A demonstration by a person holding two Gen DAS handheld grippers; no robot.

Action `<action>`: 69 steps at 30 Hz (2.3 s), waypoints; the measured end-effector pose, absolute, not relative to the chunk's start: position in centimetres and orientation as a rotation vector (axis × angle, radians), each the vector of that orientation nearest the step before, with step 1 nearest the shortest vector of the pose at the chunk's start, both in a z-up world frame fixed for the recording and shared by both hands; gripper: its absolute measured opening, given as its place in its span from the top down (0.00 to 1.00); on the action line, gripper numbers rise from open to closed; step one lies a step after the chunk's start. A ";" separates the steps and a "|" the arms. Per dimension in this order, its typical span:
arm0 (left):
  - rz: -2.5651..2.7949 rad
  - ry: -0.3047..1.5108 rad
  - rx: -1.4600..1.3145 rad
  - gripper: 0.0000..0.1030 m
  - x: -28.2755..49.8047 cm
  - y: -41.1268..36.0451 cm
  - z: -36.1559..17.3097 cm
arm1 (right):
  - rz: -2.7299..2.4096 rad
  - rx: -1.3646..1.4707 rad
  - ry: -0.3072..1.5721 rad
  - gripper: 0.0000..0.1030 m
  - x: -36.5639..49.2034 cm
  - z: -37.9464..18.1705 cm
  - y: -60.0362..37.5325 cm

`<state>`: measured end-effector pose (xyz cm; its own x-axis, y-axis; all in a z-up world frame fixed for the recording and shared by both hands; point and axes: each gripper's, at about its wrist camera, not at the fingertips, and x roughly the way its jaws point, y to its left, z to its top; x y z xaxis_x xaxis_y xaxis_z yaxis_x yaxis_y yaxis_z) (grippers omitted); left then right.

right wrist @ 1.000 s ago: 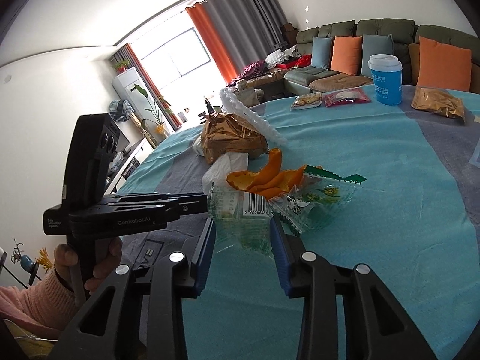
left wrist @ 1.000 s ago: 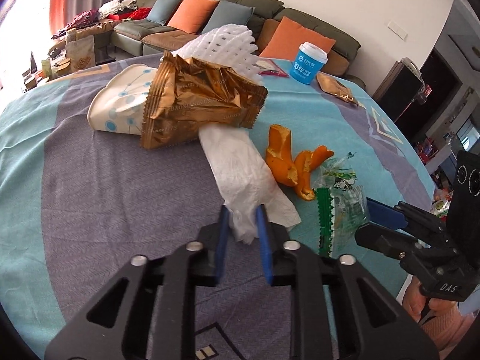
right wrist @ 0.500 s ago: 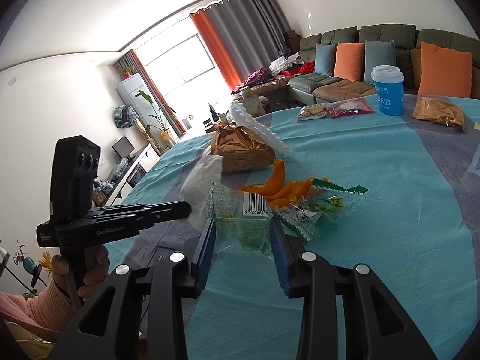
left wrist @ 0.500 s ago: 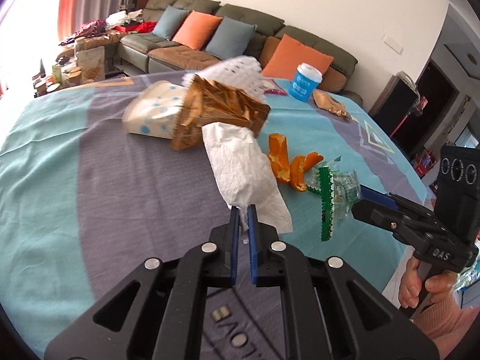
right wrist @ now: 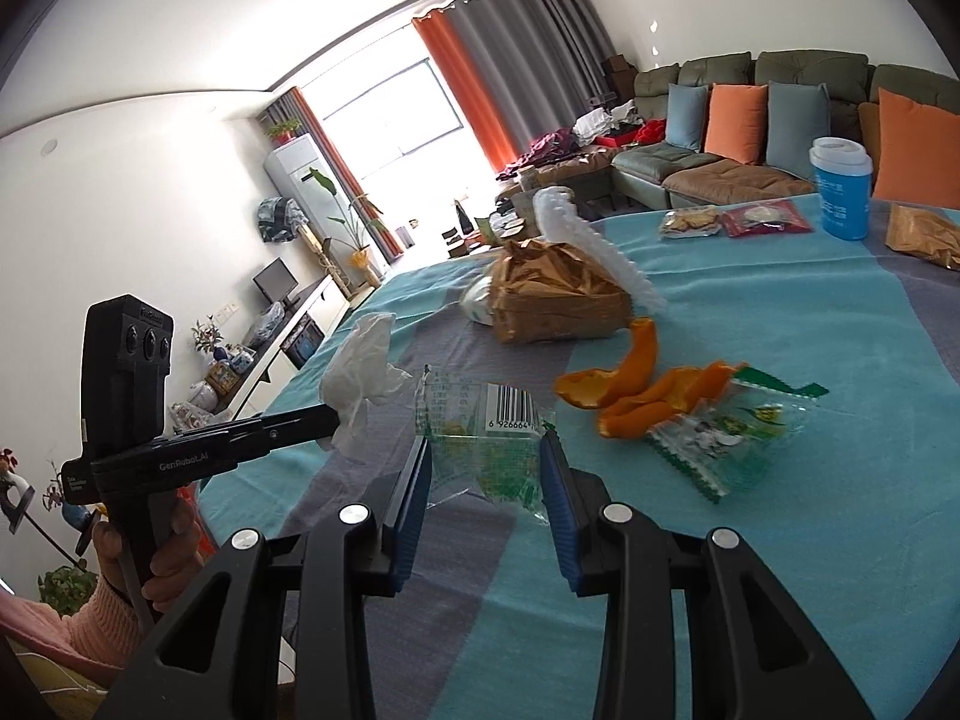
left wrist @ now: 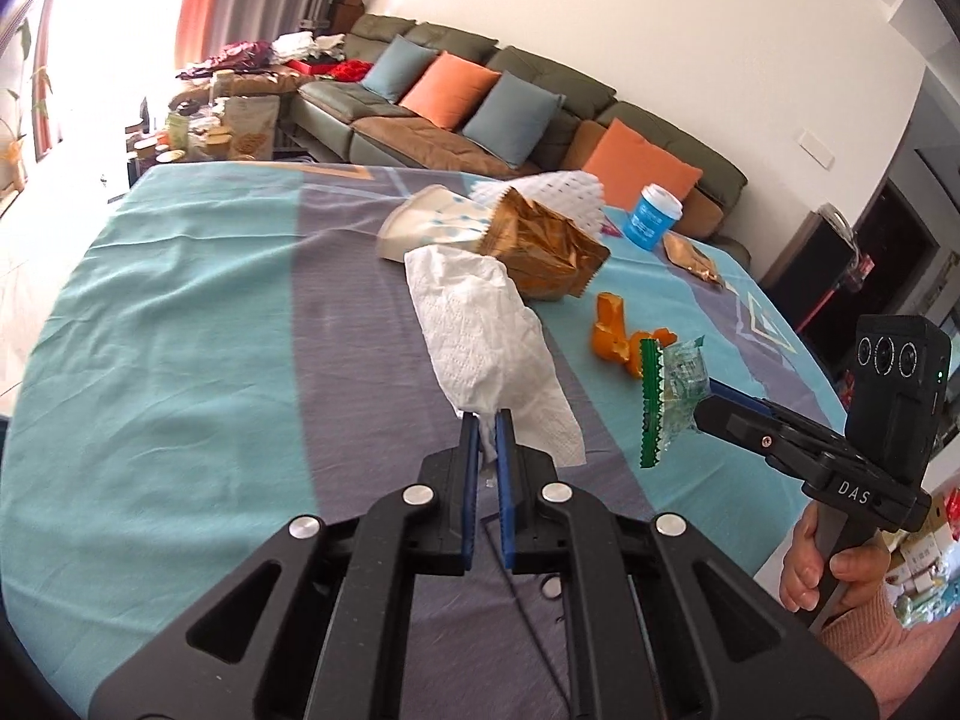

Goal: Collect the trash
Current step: 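Carry the plastic package and tissue toward the teal bin with both tools, then lower both tools over the teal bin and open them to drop the items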

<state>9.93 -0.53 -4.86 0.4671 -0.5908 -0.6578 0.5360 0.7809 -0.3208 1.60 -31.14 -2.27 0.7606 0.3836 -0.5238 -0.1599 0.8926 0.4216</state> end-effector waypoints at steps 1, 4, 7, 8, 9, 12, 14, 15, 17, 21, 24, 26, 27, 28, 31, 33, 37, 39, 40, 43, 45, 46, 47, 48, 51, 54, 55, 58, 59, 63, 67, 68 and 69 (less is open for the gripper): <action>-0.686 0.831 -0.074 0.94 9.7 -0.4 -4.8 | 0.311 0.365 0.643 0.66 1.7 -2.2 -30.8; -0.669 0.816 -0.073 0.94 9.2 0.7 -4.5 | 0.338 0.360 0.645 0.66 2.2 -2.1 -29.6; -0.654 0.805 -0.073 0.94 8.7 1.7 -4.2 | 0.362 0.350 0.645 0.66 2.5 -2.0 -28.5; -0.652 0.804 -0.075 0.94 8.6 1.7 -4.2 | 0.369 0.349 0.645 0.66 2.6 -1.9 -28.2; -0.649 0.801 -0.076 0.94 8.4 2.0 -4.1 | 0.376 0.348 0.645 0.66 2.7 -1.9 -27.9; -0.638 0.791 -0.080 0.94 7.9 2.8 -3.8 | 0.396 0.345 0.645 0.66 3.0 -1.7 -27.1; -0.631 0.786 -0.086 0.94 7.7 3.3 -3.7 | 0.408 0.342 0.646 0.66 3.3 -1.6 -26.6; -0.625 0.783 -0.092 0.94 7.6 3.7 -3.5 | 0.414 0.340 0.648 0.66 3.4 -1.6 -26.3; -0.612 0.776 -0.097 0.94 7.4 4.3 -3.4 | 0.427 0.336 0.649 0.66 3.6 -1.4 -25.9; -0.583 0.767 -0.112 0.94 6.9 6.0 -3.2 | 0.459 0.328 0.647 0.66 4.2 -1.1 -24.5; -0.560 0.765 -0.128 0.94 6.7 7.2 -3.2 | 0.483 0.321 0.649 0.66 4.7 -0.9 -23.6; -0.545 0.762 -0.138 0.94 6.6 8.0 -3.1 | 0.495 0.317 0.651 0.66 4.9 -0.8 -22.9; -0.536 0.760 -0.143 0.94 6.5 8.4 -3.1 | 0.504 0.315 0.653 0.66 5.0 -0.8 -22.6; -0.528 0.759 -0.147 0.94 6.4 8.7 -3.0 | 0.510 0.312 0.656 0.66 5.1 -0.8 -22.4; -0.507 0.752 -0.157 0.94 6.2 9.8 -2.9 | 0.531 0.308 0.663 0.66 5.4 -0.8 -21.6; -0.495 0.749 -0.166 0.94 6.1 10.5 -2.9 | 0.544 0.306 0.665 0.66 5.5 -0.7 -21.0; -0.469 0.745 -0.180 0.94 6.0 11.8 -2.7 | 0.572 0.300 0.668 0.66 5.8 -0.4 -19.9; -0.455 0.742 -0.186 0.94 5.9 12.5 -2.7 | 0.587 0.297 0.671 0.66 6.0 -0.3 -19.4; -0.449 0.740 -0.190 0.94 5.8 12.9 -2.7 | 0.593 0.295 0.672 0.66 6.0 -0.2 -19.2; -0.429 0.736 -0.200 0.94 5.6 14.0 -2.6 | 0.613 0.284 0.674 0.66 6.1 0.1 -18.3; -0.414 0.734 -0.205 0.94 5.5 14.9 -2.6 | 0.631 0.276 0.679 0.66 6.3 0.2 -17.6; -0.409 0.733 -0.207 0.94 5.4 15.1 -2.5 | 0.638 0.273 0.680 0.66 6.4 0.3 -17.2; -0.402 0.731 -0.209 0.94 5.4 15.5 -2.5 | 0.645 0.270 0.682 0.66 6.5 0.3 -16.9; -0.394 0.730 -0.211 0.94 5.3 15.9 -2.5 | 0.651 0.265 0.683 0.66 6.5 0.4 -16.6; -0.372 0.727 -0.218 0.94 5.2 16.7 -2.5 | 0.668 0.256 0.690 0.66 6.8 0.4 -15.8; -0.346 0.721 -0.224 0.94 5.0 17.7 -2.5 | 0.684 0.245 0.693 0.66 7.1 0.4 -14.7; -0.336 0.719 -0.226 0.94 4.9 18.1 -2.5 | 0.689 0.242 0.695 0.66 7.2 0.5 -14.4; -0.306 0.716 -0.240 0.94 4.6 19.4 -2.6 | 0.706 0.232 0.699 0.66 7.4 0.7 -13.3; -0.294 0.715 -0.244 0.94 4.5 19.9 -2.6 | 0.712 0.230 0.701 0.66 7.5 0.8 -13.0; -0.251 0.711 -0.262 0.94 4.2 21.4 -2.6 | 0.739 0.216 0.704 0.66 7.9 1.1 -11.7; -0.213 0.706 -0.275 0.94 4.0 23.0 -2.7 | 0.769 0.200 0.712 0.66 8.5 1.2 -10.2; -0.205 0.705 -0.279 0.94 4.0 23.4 -2.7 | 0.774 0.196 0.712 0.66 8.5 1.2 -9.9; -0.196 0.705 -0.284 0.94 3.9 23.8 -2.7 | 0.781 0.192 0.714 0.66 8.7 1.3 -9.5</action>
<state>3.93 23.79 -2.69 0.7458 -0.2714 -0.6083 0.0812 0.9435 -0.3214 8.66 -9.50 1.26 0.4921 0.7014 -0.5156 -0.5768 0.7064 0.4104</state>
